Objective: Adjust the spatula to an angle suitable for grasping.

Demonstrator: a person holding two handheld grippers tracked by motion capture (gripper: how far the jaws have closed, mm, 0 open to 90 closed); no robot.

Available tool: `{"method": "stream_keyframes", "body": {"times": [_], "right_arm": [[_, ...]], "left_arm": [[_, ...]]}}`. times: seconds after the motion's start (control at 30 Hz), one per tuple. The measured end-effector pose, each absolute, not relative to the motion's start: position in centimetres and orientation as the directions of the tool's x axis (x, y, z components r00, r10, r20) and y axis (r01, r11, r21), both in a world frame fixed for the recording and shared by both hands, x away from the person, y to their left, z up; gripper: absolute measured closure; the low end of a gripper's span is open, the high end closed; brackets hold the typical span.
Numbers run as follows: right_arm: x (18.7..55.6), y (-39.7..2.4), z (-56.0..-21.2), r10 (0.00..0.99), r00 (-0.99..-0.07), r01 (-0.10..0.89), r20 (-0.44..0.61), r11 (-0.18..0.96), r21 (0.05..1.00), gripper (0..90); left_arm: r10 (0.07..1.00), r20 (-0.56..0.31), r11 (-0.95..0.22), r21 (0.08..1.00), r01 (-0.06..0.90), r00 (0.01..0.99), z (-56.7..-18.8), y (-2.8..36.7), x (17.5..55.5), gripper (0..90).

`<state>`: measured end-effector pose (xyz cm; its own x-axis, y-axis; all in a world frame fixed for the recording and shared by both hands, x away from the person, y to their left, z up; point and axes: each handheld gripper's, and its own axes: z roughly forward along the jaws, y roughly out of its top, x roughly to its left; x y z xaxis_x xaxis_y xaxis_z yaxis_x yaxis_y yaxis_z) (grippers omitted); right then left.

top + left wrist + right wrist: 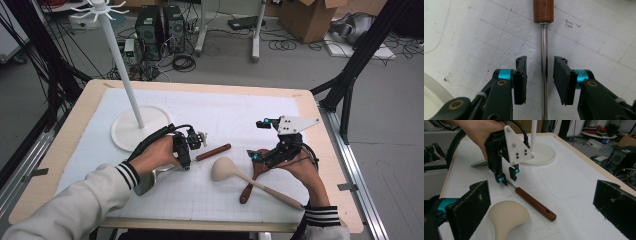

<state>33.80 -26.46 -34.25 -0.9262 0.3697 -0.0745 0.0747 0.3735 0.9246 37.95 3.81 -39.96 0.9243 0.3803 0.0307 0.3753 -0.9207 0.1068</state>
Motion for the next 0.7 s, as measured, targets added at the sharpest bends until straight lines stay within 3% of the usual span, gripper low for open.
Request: {"method": "stream_keyframes", "body": {"times": [0.33, 0.7], "right_arm": [[33.81, -26.48, -34.30, 0.371, -0.926, 0.081, -0.068, 0.372, 0.925, 0.3], [33.80, -26.36, -34.57, 0.367, -0.928, 0.087, -0.064, 0.381, 0.920, 0.3]], "left_arm": [[0.372, 0.040, -0.925, 0.101, 0.367, 0.927, -40.13, 3.77, 38.01, 69.4], [0.343, 0.029, -0.936, 0.093, 0.339, 0.939, -40.32, 3.46, 37.79, 81.5]]}}
